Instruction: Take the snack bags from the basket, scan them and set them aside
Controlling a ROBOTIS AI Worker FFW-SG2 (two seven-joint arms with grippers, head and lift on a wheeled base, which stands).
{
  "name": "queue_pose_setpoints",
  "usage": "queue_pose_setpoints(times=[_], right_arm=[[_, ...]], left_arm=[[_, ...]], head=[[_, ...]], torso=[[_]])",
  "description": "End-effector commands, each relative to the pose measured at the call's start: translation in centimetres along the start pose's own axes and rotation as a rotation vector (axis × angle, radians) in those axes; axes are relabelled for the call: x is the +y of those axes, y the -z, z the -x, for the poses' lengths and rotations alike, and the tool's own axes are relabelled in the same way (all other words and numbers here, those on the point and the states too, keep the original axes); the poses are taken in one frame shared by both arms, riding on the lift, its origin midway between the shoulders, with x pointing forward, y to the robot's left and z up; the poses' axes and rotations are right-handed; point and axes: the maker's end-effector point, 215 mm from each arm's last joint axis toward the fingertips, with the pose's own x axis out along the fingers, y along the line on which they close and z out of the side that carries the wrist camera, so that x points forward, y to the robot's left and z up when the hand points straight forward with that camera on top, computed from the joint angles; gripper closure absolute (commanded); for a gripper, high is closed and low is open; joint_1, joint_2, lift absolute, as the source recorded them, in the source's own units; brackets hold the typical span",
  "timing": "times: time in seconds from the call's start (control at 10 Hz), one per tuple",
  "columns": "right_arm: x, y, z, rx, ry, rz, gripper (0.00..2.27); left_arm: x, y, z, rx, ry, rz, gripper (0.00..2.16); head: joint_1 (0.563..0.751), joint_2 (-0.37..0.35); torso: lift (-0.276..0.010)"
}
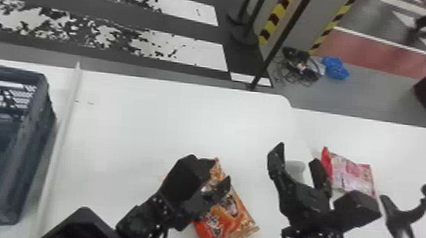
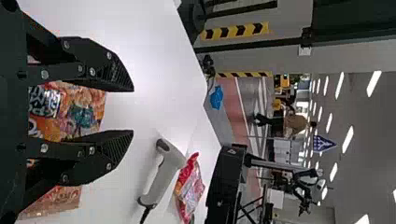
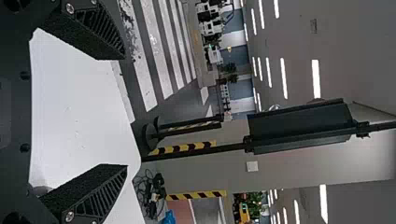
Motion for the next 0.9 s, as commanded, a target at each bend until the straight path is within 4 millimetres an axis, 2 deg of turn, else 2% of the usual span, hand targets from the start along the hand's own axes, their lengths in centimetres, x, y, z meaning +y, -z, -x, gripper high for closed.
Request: queue_pose_setpoints(times=[0.0, 0.2, 0.4, 0.6, 0.7, 0.8], right_arm=[[0.0, -0.1, 0.0, -0.001, -0.003, 0.002, 0.1], [0.2, -0.1, 0.1, 0.001, -0.011, 0.002, 0.1], [0.4, 0.0, 0.2, 0.004, -0.016, -0.002, 0.1], [0.6, 1.0, 0.5, 0.033, -0.026, 0.002, 0.1], [1.3, 1.8, 0.8, 0.057, -0.042, 0.005, 0.1], [2.3, 2.7, 1.0, 0.078, -0.06, 0.015, 0.1]], left_arm=[[2.5, -0.4, 0.9, -0.009, -0.052, -0.009, 0.07], [6.1, -1.2, 2.9, -0.032, -0.13, 0.001, 0.07], [12.0, -1.6, 6.4, -0.076, -0.231, 0.051, 0.07], [17.9, -2.7, 12.2, -0.186, -0.359, 0.073, 0.07], [20.3, -3.6, 15.4, -0.259, -0.433, 0.052, 0.07], [21.9, -3.9, 17.9, -0.305, -0.487, 0.059, 0.07]], head=[[0.695, -0.35], [0.695, -0.35], [0.695, -0.35], [0.695, -0.35], [0.695, -0.35], [0.695, -0.35]], torso=[[-0.075], [-0.075], [-0.075], [-0.075], [-0.075], [-0.075]])
